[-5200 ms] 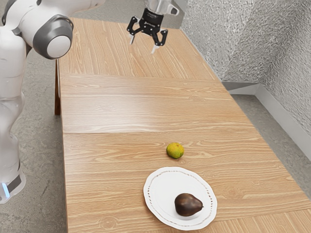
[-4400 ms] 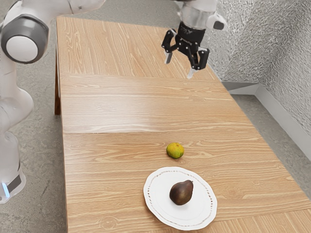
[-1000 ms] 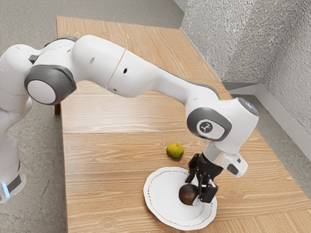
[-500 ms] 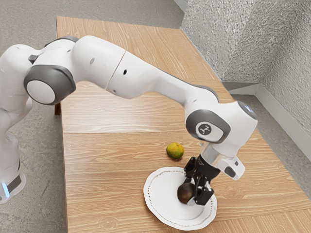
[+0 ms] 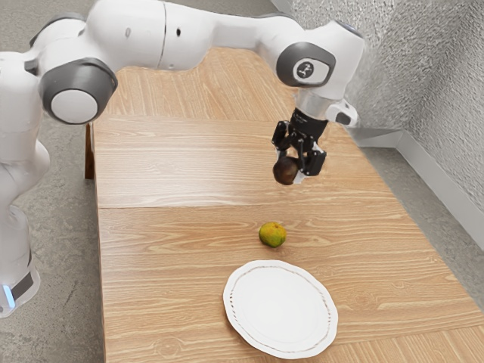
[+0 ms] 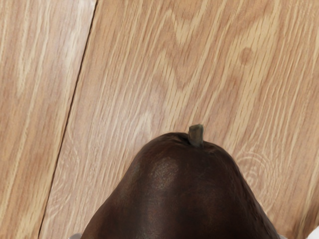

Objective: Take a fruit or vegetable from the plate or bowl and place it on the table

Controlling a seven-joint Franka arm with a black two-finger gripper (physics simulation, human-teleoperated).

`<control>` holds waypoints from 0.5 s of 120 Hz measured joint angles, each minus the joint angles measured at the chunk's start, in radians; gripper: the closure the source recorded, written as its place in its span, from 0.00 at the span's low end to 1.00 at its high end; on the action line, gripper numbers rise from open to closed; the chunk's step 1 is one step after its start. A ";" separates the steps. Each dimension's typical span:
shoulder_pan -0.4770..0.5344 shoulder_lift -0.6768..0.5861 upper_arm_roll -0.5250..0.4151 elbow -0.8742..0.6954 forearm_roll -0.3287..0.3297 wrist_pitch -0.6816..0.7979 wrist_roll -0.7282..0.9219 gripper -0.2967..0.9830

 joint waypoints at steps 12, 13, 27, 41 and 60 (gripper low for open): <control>0.013 -0.001 0.110 -0.002 -0.001 -0.030 0.012 0.56; 0.014 -0.001 0.113 -0.002 -0.001 -0.032 0.013 0.56; 0.044 0.000 0.133 -0.002 -0.003 -0.056 0.025 0.48; 0.086 -0.001 0.139 0.002 -0.014 -0.079 0.034 0.35; 0.091 -0.013 0.141 0.004 -0.021 -0.103 0.044 0.27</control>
